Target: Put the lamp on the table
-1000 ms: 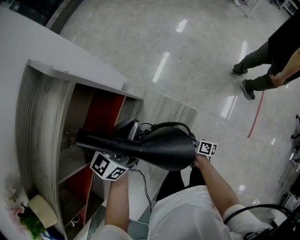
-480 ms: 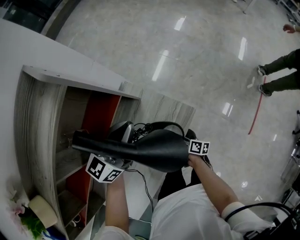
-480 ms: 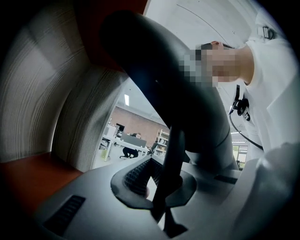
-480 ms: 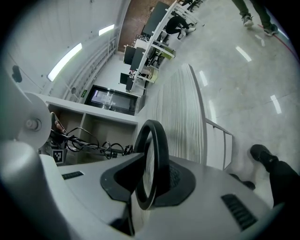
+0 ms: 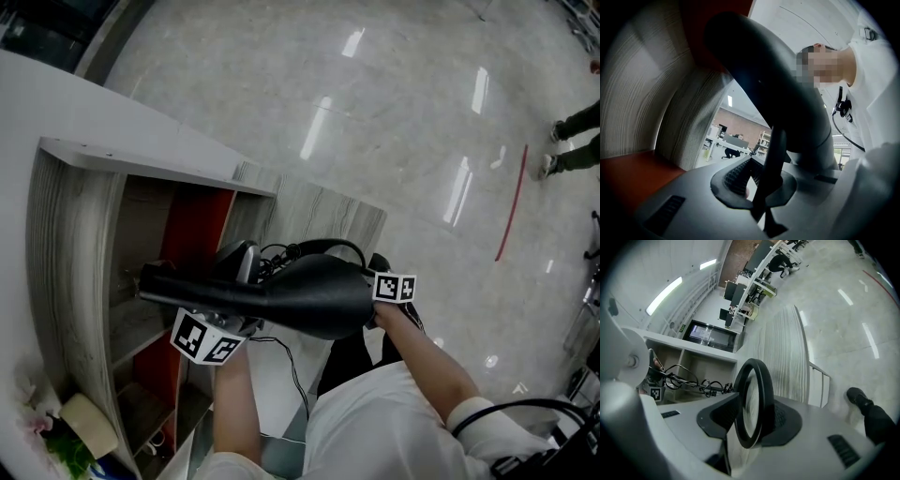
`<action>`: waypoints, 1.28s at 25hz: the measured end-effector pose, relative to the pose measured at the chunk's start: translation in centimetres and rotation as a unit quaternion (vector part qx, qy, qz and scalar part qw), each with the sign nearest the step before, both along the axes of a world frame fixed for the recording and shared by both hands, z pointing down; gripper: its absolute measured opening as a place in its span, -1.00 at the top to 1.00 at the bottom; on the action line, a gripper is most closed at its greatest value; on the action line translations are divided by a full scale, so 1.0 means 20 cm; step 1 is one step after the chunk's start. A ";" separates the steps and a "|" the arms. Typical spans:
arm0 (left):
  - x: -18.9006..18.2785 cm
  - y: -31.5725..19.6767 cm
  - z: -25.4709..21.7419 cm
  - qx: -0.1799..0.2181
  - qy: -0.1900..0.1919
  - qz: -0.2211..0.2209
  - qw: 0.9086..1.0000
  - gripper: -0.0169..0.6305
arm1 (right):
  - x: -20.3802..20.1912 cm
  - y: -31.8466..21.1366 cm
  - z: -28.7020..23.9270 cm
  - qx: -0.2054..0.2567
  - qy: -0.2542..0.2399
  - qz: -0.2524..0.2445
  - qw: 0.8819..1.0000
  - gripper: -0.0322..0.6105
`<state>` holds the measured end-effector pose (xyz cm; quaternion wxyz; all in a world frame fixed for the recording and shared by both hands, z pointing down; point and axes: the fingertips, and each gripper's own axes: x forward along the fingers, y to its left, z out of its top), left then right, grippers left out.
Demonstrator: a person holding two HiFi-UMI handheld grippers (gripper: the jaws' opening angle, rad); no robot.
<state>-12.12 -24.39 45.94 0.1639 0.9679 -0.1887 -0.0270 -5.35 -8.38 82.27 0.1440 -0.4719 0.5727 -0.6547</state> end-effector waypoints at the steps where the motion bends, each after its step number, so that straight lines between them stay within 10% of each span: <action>1: 0.00 0.00 0.00 0.000 0.001 -0.001 1.000 0.92 | 0.00 0.00 0.00 0.004 -0.001 0.001 1.000 0.49; 19: 0.08 0.11 0.00 0.022 -0.019 0.011 1.000 0.92 | 0.25 0.17 0.04 -0.033 0.069 0.047 0.996 0.48; 32: 0.14 0.19 0.01 0.042 -0.036 0.016 0.998 0.92 | 0.24 0.17 0.03 -0.027 0.031 0.029 0.999 0.56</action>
